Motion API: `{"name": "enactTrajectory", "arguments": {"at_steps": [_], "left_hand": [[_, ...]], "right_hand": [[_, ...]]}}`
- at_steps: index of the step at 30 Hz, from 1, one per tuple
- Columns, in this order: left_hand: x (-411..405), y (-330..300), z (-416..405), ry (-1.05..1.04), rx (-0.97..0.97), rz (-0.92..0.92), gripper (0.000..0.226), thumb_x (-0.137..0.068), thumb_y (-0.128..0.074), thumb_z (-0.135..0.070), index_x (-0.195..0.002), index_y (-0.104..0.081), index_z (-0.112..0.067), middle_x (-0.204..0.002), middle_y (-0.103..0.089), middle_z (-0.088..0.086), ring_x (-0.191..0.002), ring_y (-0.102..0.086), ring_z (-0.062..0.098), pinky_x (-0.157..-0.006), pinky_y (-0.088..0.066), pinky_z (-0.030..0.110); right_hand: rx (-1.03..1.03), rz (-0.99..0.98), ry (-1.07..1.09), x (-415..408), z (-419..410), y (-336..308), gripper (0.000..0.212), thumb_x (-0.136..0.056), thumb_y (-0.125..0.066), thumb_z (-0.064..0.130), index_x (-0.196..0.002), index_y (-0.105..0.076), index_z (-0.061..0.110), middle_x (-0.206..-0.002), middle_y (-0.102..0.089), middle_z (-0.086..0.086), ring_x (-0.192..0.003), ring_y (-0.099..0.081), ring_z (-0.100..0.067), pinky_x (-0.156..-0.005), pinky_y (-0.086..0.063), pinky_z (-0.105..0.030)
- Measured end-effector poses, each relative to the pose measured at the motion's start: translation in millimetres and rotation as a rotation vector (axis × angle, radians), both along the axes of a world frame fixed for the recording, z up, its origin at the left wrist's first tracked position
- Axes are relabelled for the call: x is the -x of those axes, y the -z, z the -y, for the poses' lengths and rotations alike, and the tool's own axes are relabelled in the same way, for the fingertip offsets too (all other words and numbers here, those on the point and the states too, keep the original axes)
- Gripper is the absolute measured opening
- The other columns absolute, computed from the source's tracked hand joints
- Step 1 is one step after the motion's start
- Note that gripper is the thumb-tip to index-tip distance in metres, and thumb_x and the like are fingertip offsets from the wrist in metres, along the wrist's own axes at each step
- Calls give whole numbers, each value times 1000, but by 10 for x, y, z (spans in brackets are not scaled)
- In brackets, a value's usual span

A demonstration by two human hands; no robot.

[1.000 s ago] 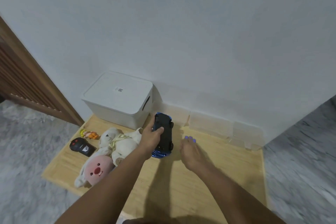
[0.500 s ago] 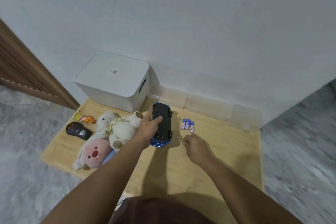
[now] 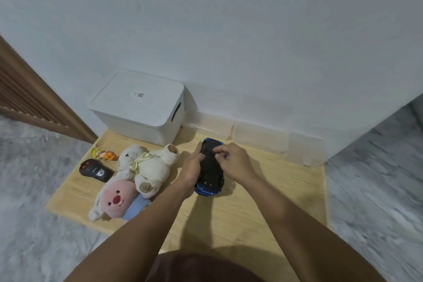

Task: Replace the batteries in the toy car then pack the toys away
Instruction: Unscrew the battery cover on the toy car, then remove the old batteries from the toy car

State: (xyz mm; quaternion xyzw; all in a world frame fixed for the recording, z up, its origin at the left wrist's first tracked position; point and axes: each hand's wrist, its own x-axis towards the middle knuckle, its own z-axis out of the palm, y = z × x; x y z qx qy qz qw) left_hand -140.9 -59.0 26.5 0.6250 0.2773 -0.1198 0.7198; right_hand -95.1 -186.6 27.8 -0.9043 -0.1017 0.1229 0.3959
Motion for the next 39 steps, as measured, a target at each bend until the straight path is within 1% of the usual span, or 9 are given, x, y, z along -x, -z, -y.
{"name": "enactTrajectory", "arguments": {"at_steps": [2,5,11,17,22,26,32,35,39], "left_hand": [[2,7,11,6,1,3,52,-101,-30,-15,-148,-33,-37,-130,-52,-1,-108,-54,14,-93,-46,32],[9,28,-11,8,1,-6,52,-101,-32,-15,-148,-33,-36,-135,-51,1,-116,-51,18,-100,-43,33],[41,15,-44,45,11,-20,52,-102,-37,-13,-148,-33,-37,-134,-51,4,-114,-54,21,-98,-46,35],[47,97,-108,-22,32,-48,53,-102,-39,-13,-150,-31,-35,-105,-63,-8,-95,-61,13,-73,-50,28],[95,129,-150,-70,77,-38,43,-98,-38,-14,-132,-54,-35,-103,-72,8,-88,-70,28,-77,-58,41],[157,193,-172,-109,93,-49,36,-96,-37,-13,-112,-65,-28,-93,-73,10,-78,-68,29,-69,-58,38],[164,213,-120,-111,87,-69,34,-96,-38,-16,-112,-66,-26,-95,-74,12,-79,-68,29,-70,-56,38],[149,172,-84,-96,87,-38,37,-95,-36,-13,-109,-66,-31,-93,-74,10,-76,-69,28,-64,-56,35],[132,153,-70,-70,66,-21,38,-95,-37,-15,-113,-65,-35,-97,-74,11,-80,-70,28,-75,-59,41]], "right_hand": [[68,13,-46,-5,-30,19,26,-92,-57,19,-115,-69,23,-110,-62,0,-104,-58,-18,-92,-47,-33],[87,17,-62,2,-49,29,25,-90,-60,20,-114,-69,25,-108,-61,1,-103,-59,-18,-92,-47,-35],[16,-57,-69,-47,-18,5,16,-82,-70,20,-88,-59,29,-94,-62,5,-91,-57,-14,-79,-46,-29],[-156,-110,-62,-108,85,-59,15,-81,-72,10,-79,-61,19,-79,-60,10,-78,-53,-11,-71,-40,-24],[-209,-204,250,-106,337,30,12,-81,-73,10,-78,-63,16,-77,-59,4,-75,-54,-14,-61,-42,-23],[-79,-340,447,4,613,207,10,-77,-74,12,-79,-65,16,-86,-64,0,-83,-59,-19,-57,-42,-24],[111,-317,492,200,756,307,6,-82,-70,18,-87,-69,15,-88,-68,1,-80,-59,-16,-50,-34,-18],[182,-297,499,227,751,327,5,-82,-71,21,-86,-68,18,-92,-70,1,-80,-58,-16,-52,-34,-20],[280,-290,464,212,759,353,16,-84,-69,23,-99,-66,18,-103,-68,0,-83,-53,-16,-63,-35,-22]]}}
